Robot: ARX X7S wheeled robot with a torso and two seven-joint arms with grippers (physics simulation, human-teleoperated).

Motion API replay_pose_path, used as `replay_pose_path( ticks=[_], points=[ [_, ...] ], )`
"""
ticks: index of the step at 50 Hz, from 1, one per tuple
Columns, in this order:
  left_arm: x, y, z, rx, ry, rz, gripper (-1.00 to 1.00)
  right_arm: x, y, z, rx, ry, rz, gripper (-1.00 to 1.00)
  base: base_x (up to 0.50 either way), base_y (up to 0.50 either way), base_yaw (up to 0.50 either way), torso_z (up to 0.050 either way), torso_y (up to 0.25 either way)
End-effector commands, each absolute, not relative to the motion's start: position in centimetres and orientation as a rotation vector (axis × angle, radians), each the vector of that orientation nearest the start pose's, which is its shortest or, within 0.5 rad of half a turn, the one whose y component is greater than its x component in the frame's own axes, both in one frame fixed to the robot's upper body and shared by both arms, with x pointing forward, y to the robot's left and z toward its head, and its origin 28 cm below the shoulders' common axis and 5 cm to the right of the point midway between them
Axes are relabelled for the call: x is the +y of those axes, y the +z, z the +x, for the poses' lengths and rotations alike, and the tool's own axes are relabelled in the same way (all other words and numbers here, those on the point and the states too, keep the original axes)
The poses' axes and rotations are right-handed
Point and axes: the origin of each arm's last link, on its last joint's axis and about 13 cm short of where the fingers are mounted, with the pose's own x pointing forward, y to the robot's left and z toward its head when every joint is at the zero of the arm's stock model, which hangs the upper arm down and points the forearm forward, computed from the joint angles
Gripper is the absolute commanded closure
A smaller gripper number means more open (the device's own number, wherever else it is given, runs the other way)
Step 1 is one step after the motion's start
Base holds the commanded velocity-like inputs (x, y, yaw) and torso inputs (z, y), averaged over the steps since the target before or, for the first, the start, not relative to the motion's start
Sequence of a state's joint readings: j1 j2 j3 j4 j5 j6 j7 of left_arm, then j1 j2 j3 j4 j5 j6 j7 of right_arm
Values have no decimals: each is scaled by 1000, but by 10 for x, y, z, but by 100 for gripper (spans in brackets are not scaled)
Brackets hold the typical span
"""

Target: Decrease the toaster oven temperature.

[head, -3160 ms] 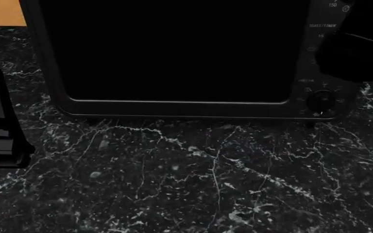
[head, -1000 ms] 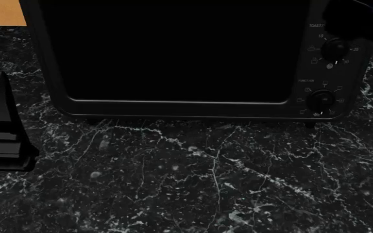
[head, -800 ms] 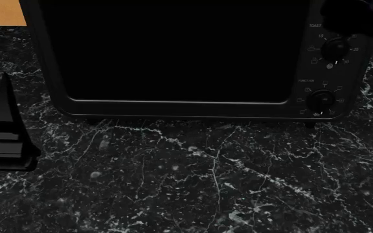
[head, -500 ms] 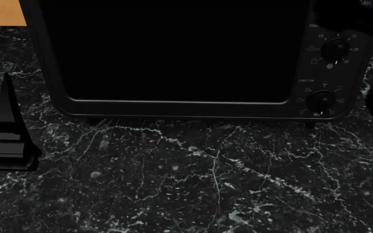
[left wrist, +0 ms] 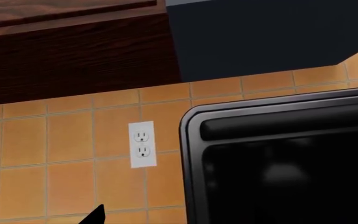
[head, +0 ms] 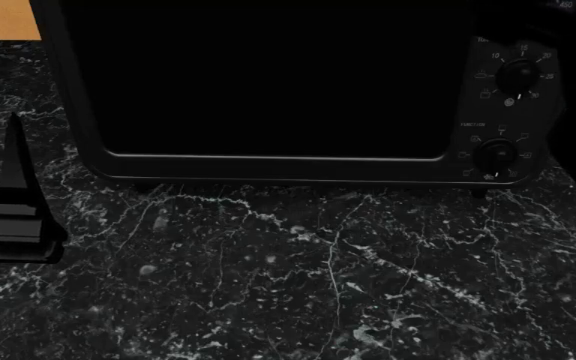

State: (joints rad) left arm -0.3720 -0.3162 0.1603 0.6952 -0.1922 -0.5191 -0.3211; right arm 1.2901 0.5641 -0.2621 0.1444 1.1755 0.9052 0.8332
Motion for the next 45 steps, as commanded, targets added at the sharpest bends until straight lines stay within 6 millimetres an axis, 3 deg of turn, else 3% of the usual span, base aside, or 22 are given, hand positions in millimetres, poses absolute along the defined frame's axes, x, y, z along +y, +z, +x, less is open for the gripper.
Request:
replay_pose_path(
  ticks=[1, 45],
  points=[
    [217, 195, 232, -508, 54, 118, -100, -167, 330, 335, 23, -274, 218, -100, 0, 0, 0, 0, 0],
    [217, 193, 233, -502, 61, 119, -100, -163, 325, 352, 69, -251, 210, -100, 1, 0, 0, 0, 0]
  ],
)
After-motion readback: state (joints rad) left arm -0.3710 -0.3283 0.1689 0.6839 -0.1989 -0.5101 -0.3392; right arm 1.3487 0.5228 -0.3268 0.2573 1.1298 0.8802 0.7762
